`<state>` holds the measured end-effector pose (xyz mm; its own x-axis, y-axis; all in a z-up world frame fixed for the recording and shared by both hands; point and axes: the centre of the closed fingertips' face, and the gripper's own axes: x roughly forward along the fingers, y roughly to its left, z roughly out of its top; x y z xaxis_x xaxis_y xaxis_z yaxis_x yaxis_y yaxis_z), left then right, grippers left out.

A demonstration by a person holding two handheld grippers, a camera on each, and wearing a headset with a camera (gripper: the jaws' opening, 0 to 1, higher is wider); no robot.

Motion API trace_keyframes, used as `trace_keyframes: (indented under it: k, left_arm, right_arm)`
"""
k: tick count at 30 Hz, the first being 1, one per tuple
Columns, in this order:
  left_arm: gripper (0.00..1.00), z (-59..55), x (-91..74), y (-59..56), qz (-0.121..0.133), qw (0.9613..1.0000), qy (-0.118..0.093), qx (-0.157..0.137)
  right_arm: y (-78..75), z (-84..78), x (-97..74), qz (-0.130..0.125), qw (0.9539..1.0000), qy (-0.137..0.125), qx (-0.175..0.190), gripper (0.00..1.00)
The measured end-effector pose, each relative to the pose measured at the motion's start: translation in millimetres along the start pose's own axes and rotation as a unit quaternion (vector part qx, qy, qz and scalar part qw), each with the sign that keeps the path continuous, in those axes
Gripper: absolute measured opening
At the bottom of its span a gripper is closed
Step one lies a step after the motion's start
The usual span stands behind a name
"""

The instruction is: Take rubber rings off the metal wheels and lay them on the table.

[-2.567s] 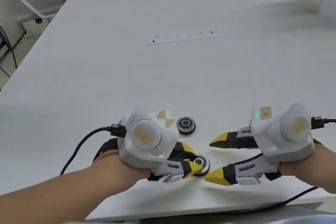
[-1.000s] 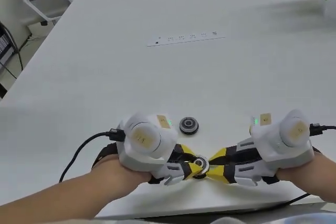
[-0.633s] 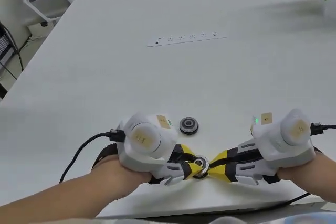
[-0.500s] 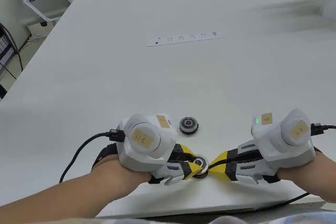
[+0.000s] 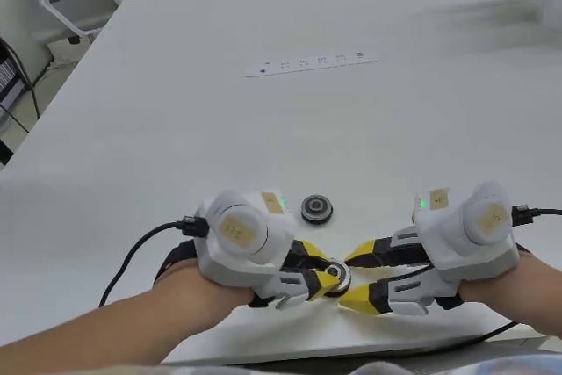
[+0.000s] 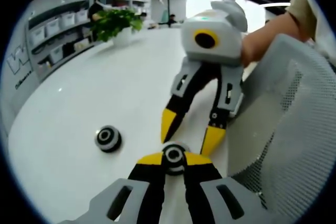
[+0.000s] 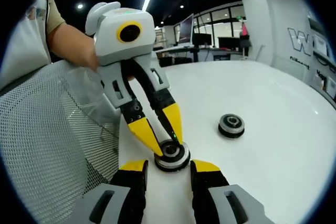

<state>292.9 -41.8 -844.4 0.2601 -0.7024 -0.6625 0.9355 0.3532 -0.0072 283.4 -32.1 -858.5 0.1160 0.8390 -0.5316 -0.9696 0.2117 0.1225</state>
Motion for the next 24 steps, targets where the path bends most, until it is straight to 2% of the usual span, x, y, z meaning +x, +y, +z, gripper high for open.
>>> trace_keyframes:
  k: [3,8,24]
  left_arm:
    - [0.13,-0.1,-0.1,0.2,0.000,1.0000,0.000,0.000]
    - [0.13,0.0,0.1,0.3,0.000,1.0000,-0.001,0.000]
    - [0.13,-0.3,0.2,1.1,0.000,1.0000,-0.002,0.000]
  right_arm:
    - [-0.9,2.8,6.9,-0.001,0.9999,0.001,-0.010,0.37]
    - [-6.9,2.5,2.4,-0.008,0.9999,-0.002,-0.007,0.26]
    - [-6.5,-6.7,-9.1,-0.015,0.9999,0.001,0.004,0.14]
